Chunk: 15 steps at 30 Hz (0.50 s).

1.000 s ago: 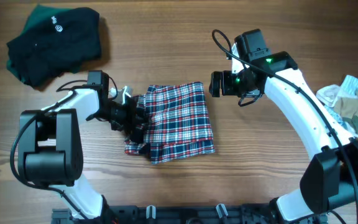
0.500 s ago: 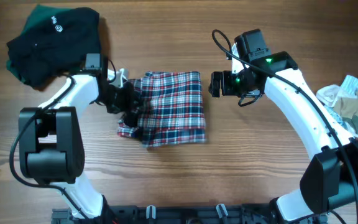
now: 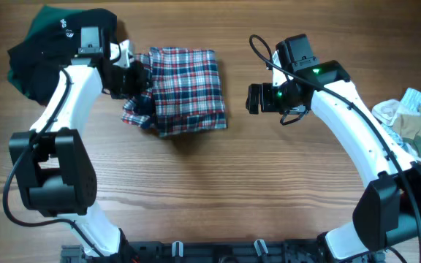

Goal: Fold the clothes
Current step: 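Drag the plaid bundle to the top-left corner with the left gripper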

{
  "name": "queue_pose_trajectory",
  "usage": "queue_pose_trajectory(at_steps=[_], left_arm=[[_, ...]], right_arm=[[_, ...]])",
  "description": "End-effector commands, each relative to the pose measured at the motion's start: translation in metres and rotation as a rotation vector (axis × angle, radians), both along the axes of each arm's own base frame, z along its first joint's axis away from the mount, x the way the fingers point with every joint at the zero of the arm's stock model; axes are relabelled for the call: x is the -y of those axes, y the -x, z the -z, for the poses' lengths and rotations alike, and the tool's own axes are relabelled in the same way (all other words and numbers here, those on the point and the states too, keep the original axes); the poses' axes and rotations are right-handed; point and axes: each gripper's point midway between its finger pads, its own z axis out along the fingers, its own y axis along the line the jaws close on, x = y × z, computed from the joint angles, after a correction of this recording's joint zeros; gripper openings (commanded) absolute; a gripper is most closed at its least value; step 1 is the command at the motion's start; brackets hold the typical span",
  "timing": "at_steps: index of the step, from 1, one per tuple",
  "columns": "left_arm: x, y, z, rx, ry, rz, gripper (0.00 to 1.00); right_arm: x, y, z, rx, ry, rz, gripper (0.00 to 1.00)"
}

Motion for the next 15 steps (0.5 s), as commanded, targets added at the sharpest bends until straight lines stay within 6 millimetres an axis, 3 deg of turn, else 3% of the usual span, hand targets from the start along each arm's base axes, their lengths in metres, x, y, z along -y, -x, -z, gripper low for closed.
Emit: queue_pose_trajectory(at_steps=[1, 10, 15], left_arm=[[-0.018, -0.020, -0.024, 0.084, -0.087, -0.046, 0.04], [-0.049, -0.031, -0.029, 0.126, -0.115, -0.105, 0.04], [-0.056, -0.041, -0.035, 0.206, -0.160, -0.040, 0.04]], right_arm=[[-0.001, -0.002, 0.003, -0.003, 0.003, -0.019, 1.00], [0.002, -0.003, 0.003, 0.002, 0.021, -0.013, 1.00], [0.002, -0.003, 0.003, 0.002, 0.022, -0.013, 1.00]])
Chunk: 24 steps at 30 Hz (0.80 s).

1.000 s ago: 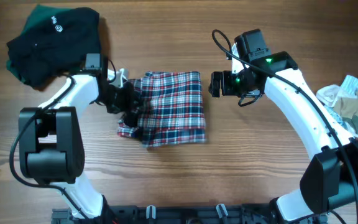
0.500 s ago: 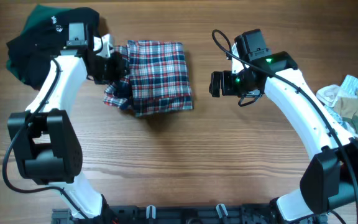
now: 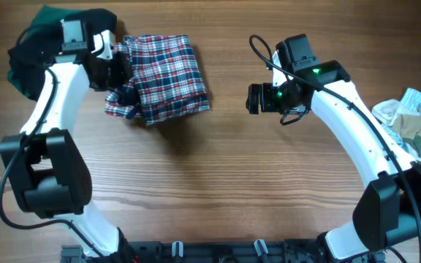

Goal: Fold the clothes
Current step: 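Drag the plaid bundle to the top-left corner with the left gripper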

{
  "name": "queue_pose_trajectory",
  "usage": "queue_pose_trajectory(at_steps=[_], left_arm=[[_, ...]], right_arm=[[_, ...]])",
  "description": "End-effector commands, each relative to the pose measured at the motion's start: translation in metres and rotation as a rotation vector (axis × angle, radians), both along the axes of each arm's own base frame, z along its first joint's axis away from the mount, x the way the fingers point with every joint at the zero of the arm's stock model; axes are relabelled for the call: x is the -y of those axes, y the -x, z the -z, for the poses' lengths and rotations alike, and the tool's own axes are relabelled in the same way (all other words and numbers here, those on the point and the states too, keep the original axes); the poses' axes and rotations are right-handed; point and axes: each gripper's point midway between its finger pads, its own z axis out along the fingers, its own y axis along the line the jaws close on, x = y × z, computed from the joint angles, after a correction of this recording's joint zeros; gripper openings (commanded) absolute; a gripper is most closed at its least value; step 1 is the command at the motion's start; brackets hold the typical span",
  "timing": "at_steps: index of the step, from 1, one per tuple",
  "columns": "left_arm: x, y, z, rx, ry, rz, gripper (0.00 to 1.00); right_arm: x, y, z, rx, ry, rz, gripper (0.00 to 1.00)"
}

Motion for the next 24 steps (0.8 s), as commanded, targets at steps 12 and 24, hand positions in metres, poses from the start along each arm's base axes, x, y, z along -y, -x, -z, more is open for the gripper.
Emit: queue_pose_trajectory(at_steps=[12, 24], left_arm=[[-0.036, -0.069, -0.095, 0.354, -0.222, -0.021, 0.04], [-0.111, -0.079, -0.115, 0.436, -0.282, -0.203, 0.04]], right_arm=[[0.004, -0.002, 0.004, -0.001, 0.028, -0.011, 1.00], [0.005, 0.004, 0.005, -0.029, 0.033, -0.001, 1.00]])
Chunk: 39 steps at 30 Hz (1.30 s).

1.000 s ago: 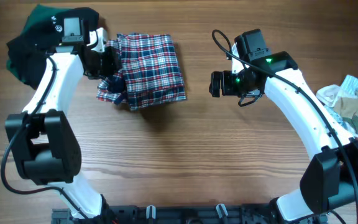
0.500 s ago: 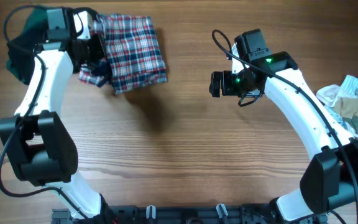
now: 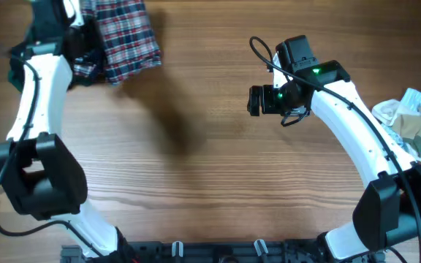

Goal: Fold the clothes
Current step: 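Drag the plaid bundle to the top-left corner with the left gripper, then place the plaid bundle beside the green garment and adjust with left gripper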

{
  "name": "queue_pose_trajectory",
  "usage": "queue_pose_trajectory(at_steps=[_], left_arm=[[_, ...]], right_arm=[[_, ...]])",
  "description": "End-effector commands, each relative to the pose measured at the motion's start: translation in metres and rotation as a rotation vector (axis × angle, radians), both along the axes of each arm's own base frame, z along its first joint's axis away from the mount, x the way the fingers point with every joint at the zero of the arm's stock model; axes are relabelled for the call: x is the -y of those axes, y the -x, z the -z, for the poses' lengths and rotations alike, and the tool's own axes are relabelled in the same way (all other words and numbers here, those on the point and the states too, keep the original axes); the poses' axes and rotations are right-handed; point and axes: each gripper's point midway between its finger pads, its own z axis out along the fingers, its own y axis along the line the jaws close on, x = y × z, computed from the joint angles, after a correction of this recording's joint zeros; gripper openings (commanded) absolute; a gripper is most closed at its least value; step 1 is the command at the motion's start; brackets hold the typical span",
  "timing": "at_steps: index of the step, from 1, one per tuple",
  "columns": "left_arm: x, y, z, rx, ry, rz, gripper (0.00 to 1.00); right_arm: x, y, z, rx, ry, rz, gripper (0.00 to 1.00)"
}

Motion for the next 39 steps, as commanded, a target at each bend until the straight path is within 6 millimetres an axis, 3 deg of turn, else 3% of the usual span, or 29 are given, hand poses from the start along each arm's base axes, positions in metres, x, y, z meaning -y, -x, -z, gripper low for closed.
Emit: queue_pose_trajectory(at_steps=[1, 6, 19, 30, 39], left_arm=[[-0.045, -0.004, -0.034, 0.094, -0.013, -0.106, 0.04], [-0.083, 0.004, -0.037, 0.107, 0.008, -0.197, 0.04], [-0.139, 0.018, -0.043, 0.145, 0.075, -0.363, 0.04], [-0.158, 0.026, -0.038, 0.130, 0.070, -0.446, 0.04], [-0.184, 0.036, -0.003, 0.057, 0.096, -0.548, 0.04]], right_arm=[[0.002, -0.001, 0.003, -0.010, 0.014, 0.004, 1.00], [0.003, 0.003, 0.005, -0.030, 0.018, 0.011, 1.00], [0.005, 0.007, 0.006, -0.048, 0.023, 0.013, 1.00], [0.005, 0.010, 0.006, -0.061, 0.027, 0.013, 1.00], [0.006, 0.011, 0.006, -0.064, 0.027, 0.013, 1.00]])
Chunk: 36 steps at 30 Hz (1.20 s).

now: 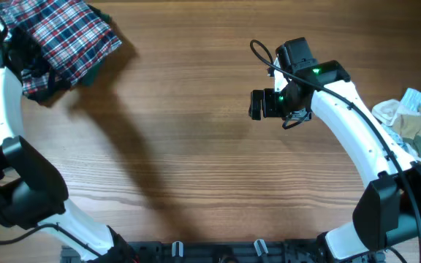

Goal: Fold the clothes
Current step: 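Place the plaid bundle beside the green garment and adjust with left gripper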

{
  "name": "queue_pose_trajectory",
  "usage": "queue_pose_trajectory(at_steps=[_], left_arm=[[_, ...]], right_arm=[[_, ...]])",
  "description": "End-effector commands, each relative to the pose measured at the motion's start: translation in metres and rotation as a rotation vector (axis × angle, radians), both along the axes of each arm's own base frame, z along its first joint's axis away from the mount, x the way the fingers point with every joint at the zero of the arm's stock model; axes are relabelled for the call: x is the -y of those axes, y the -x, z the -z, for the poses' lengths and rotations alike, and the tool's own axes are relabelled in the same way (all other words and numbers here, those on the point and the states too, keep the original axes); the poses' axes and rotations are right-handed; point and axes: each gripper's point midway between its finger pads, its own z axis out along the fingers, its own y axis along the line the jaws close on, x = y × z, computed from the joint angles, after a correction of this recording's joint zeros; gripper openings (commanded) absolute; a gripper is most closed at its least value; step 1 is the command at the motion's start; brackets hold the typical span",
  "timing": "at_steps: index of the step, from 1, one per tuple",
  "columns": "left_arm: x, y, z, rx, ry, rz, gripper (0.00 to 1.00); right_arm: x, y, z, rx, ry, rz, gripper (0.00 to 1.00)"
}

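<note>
The folded red, white and blue plaid cloth [58, 35] lies at the table's far left corner, over a dark green garment [88, 75] of which only slivers show. My left gripper [26, 64] is at the cloth's left edge, shut on it, with its fingertips hidden under the fabric. My right gripper [255, 104] hovers right of the table's middle, pointing left, with nothing in it. Its jaws are too small and dark to read.
A heap of crumpled pale and tan clothes [415, 126] lies at the right edge of the wooden table [196, 161]. The left arm's long shadow falls across the left half of the table.
The left gripper has moved further left with the plaid cloth, which now sits in the far left corner over the dark garment. The right gripper has barely shifted.
The left gripper first held the plaid cloth's left edge near the table's top middle, beside the dark garment. At each later moment the cloth was further left and back with the gripper. Now it covers the dark garment. The right arm stayed put.
</note>
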Motion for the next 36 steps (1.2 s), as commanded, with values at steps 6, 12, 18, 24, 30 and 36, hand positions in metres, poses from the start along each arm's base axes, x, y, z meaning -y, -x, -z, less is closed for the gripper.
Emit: queue_pose_trajectory(at_steps=[6, 12, 18, 24, 30, 36], left_arm=[[-0.035, 0.008, 0.007, -0.018, -0.005, -0.099, 0.04], [-0.049, 0.018, 0.009, -0.031, -0.006, -0.135, 0.08], [-0.052, 0.021, 0.011, -0.039, -0.006, -0.139, 0.26], [-0.051, 0.023, 0.013, -0.050, 0.000, -0.138, 0.94], [-0.045, 0.022, 0.010, -0.045, 0.014, -0.110, 0.97], [0.016, -0.009, -0.014, 0.057, 0.084, 0.081, 0.60]], right_arm=[[0.002, 0.001, 0.004, -0.020, 0.014, 0.009, 1.00], [0.003, 0.003, 0.004, -0.027, 0.017, 0.009, 1.00], [0.003, 0.004, 0.004, -0.033, 0.015, 0.008, 1.00], [0.003, 0.005, 0.004, -0.037, 0.016, 0.008, 1.00], [0.003, 0.005, 0.004, -0.038, 0.017, 0.008, 1.00], [0.002, 0.005, 0.004, -0.037, 0.013, 0.008, 1.00]])
